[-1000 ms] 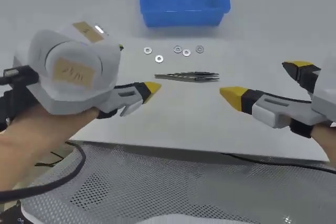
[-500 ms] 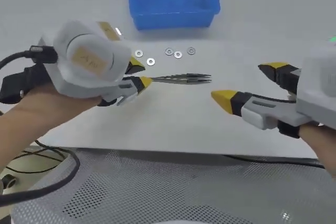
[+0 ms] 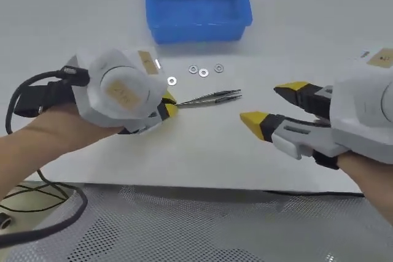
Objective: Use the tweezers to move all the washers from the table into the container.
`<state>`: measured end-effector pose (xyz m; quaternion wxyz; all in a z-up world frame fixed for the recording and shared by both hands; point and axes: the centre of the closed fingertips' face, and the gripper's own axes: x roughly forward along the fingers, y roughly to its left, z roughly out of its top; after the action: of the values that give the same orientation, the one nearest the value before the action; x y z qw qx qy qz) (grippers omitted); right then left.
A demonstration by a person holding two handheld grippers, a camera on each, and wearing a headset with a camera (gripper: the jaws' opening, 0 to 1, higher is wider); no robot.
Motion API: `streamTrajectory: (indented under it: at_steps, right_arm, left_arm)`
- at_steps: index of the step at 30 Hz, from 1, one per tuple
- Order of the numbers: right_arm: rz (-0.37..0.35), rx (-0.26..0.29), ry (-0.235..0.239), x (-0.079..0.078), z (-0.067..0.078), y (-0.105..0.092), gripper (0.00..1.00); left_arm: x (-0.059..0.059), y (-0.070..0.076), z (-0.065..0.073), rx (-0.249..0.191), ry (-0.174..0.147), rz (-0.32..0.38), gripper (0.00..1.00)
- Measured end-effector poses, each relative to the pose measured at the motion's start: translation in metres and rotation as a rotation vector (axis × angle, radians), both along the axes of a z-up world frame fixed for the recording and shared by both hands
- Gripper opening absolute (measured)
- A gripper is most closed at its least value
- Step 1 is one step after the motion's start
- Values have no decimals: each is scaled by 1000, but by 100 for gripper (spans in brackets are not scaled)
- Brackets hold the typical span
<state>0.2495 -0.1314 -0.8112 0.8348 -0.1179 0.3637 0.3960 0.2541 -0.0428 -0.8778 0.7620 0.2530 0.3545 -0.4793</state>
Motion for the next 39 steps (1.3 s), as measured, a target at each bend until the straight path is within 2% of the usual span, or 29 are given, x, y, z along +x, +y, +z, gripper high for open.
streamTrajectory:
  at_steps: [4,5,7,9,12,15,17,20,24,27,30,33,35,37,38,39]
  right_arm:
    - [107,-30,-36,1,1,12,32]
    - [149,-41,-55,2,1,17,30]
    - [189,-49,-78,4,1,23,25]
    - [248,-57,-84,2,-2,31,25]
    - [327,-69,-107,1,-4,42,24]
    - [387,-65,-124,0,-4,51,22]
    - [417,-59,-121,-2,-6,56,20]
    - [441,-40,-133,0,-8,61,12]
    - [485,-37,-117,-5,-11,64,13]
    - [507,-39,-144,-8,-7,67,5]
    - [528,-26,-153,-13,-2,71,5]
    - [531,-21,-170,-15,0,74,4]
    - [528,-18,-181,-15,1,75,4]
    - [521,-9,-193,-13,4,77,3]
    - [519,-3,-192,-12,5,78,3]
    - [507,5,-187,-10,8,80,3]
  left_arm:
    - [-3,-4,14,-19,-13,-27,0]
    - [-3,-5,20,-24,-22,-30,0]
    - [-3,-6,30,-33,-43,-38,0]
    - [-3,-8,44,-49,-68,-48,0]
    - [-6,-12,62,-60,-89,-68,0]
    - [-11,-15,74,-61,-98,-96,0]
    - [-15,-19,81,-69,-104,-118,0]
    - [-20,-23,87,-57,-117,-163,0]
    - [-21,-30,100,-73,-129,-183,0]
    - [-22,-37,111,-99,-143,-192,0]
    - [-25,-41,115,-109,-150,-195,0]
    - [-27,-42,117,-113,-170,-176,0]
    - [-20,-40,123,-135,-224,-85,0]
    - [-17,-35,132,-176,-263,2,0]
    - [-14,-30,139,-199,-309,65,0]
    - [-12,-26,144,-215,-329,113,6]
